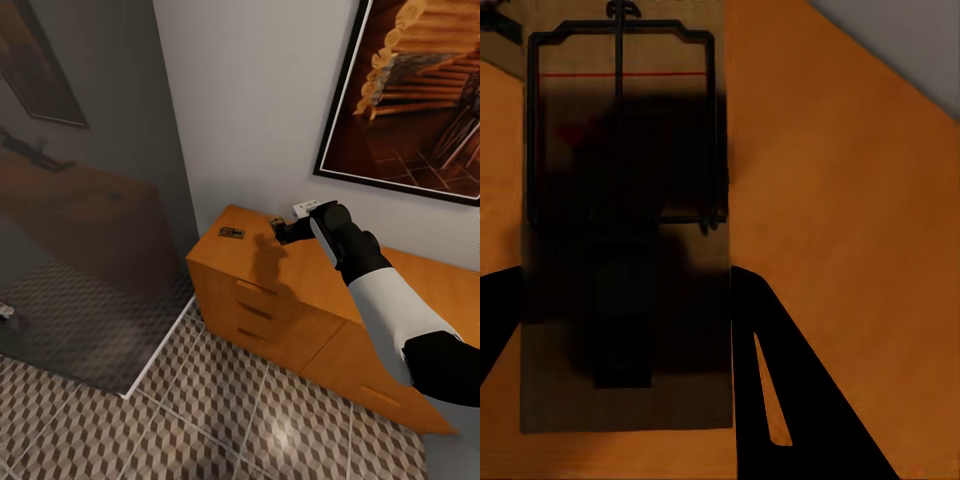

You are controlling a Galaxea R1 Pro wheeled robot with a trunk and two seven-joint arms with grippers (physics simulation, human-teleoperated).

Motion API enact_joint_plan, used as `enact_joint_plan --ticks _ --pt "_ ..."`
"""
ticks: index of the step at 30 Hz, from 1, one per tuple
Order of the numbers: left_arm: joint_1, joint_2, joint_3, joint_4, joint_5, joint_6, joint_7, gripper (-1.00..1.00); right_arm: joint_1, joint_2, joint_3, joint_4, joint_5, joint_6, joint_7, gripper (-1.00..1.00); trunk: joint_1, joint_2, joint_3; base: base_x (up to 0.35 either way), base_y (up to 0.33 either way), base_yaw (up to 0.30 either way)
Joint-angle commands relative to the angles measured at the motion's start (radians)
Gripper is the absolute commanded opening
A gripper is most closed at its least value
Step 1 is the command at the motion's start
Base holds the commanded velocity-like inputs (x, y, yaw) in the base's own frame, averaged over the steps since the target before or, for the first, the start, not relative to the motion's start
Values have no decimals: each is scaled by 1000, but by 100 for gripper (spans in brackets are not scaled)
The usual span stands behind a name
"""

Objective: Take the four mousetraps from the cabinet in the bathroom and place them on the bathroom floor. Make sure all four end up on the same floor surface, and ensure that at least two of them are either under or directly next to the same bathroom sink.

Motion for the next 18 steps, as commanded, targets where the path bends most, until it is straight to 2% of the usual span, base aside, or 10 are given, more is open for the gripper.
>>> enact_joint_plan --ticks 1,8,18 --pt "-1 -1 -8 3 8 -5 -3 100 -1 -1 3 0 -2 4 1 -100 0 -2 -2 -247 106 0" --pt "-1 -1 -8 3 8 -5 -3 100 -1 -1 3 5 -1 4 1 -100 0 -2 -2 -201 75 0" --pt "-1 -1 -8 3 8 -7 -3 100 0 -1 3 8 -1 4 1 -100 0 -2 -2 -10 3 0"
